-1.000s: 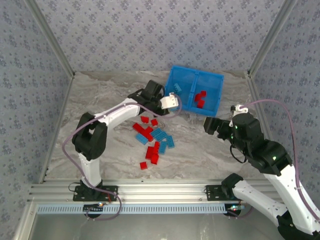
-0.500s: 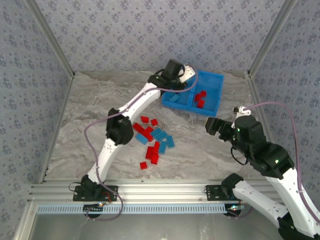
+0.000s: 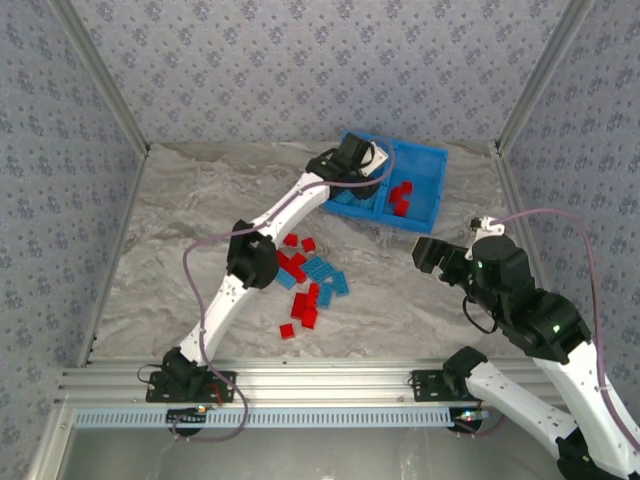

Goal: Sort the legos into containers by color

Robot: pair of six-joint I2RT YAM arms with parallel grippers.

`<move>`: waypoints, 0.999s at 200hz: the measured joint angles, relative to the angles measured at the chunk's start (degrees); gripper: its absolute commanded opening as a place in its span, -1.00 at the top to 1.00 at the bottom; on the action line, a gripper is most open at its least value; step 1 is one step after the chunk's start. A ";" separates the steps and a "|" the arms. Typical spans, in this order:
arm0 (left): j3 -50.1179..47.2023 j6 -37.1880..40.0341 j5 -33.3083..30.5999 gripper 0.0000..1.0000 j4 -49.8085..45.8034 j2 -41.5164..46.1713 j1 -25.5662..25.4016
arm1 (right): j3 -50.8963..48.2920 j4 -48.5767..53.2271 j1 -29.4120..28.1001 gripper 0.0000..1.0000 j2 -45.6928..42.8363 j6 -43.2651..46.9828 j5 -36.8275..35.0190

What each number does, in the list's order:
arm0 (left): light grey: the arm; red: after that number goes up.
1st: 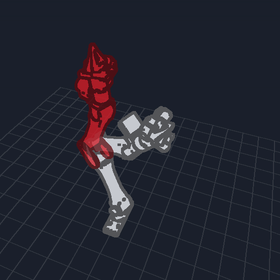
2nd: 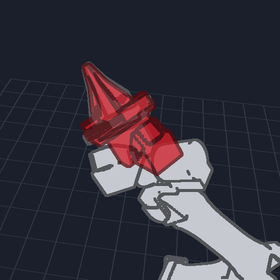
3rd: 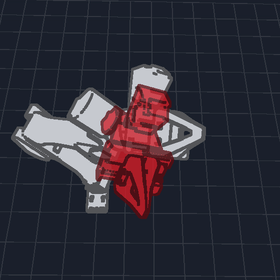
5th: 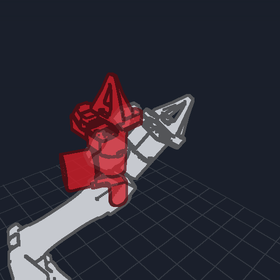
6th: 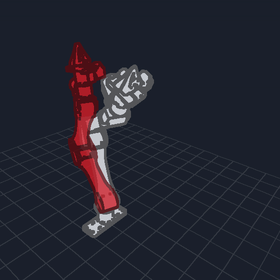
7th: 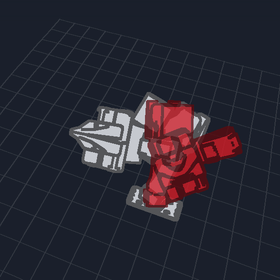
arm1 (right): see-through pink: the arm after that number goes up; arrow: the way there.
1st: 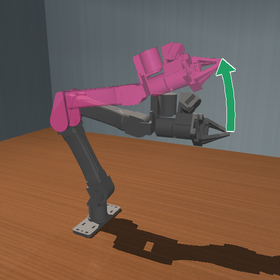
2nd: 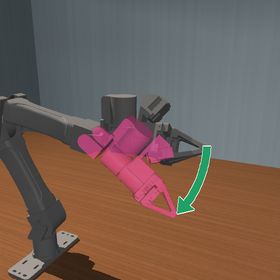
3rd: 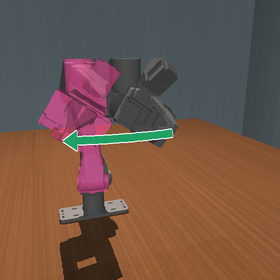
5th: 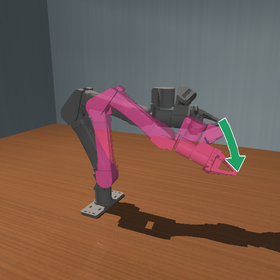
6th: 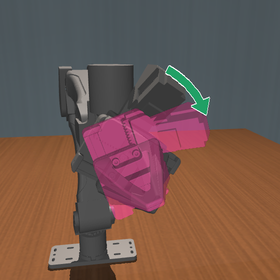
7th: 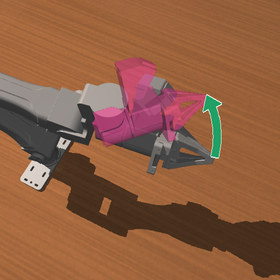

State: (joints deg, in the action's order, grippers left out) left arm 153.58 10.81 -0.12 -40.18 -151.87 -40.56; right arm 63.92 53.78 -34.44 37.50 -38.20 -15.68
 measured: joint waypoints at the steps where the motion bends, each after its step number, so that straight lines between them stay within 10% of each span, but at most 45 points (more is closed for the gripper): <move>1: 0.00 0.00 0.04 -0.14 -0.02 0.07 0.00 | -0.02 0.00 0.00 -1.00 0.00 0.00 0.00; 41: -10.58 -2.12 1.86 -0.26 0.79 13.35 -0.07 | -0.68 -0.94 -0.07 -1.00 1.40 0.42 1.31; 127: -69.22 -3.72 1.27 -0.85 15.56 79.52 2.01 | 0.55 -10.84 -7.26 -1.00 29.09 9.86 11.58; 200: -92.61 -7.58 -0.87 -0.99 -5.42 106.03 1.92 | 18.69 -17.62 -7.98 -0.75 65.46 14.97 15.72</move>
State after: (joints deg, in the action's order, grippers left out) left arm 60.97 3.22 -0.99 -45.60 -45.84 -38.63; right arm 82.61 36.16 -42.41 102.96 -23.22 0.03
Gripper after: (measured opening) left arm 0.992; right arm 0.904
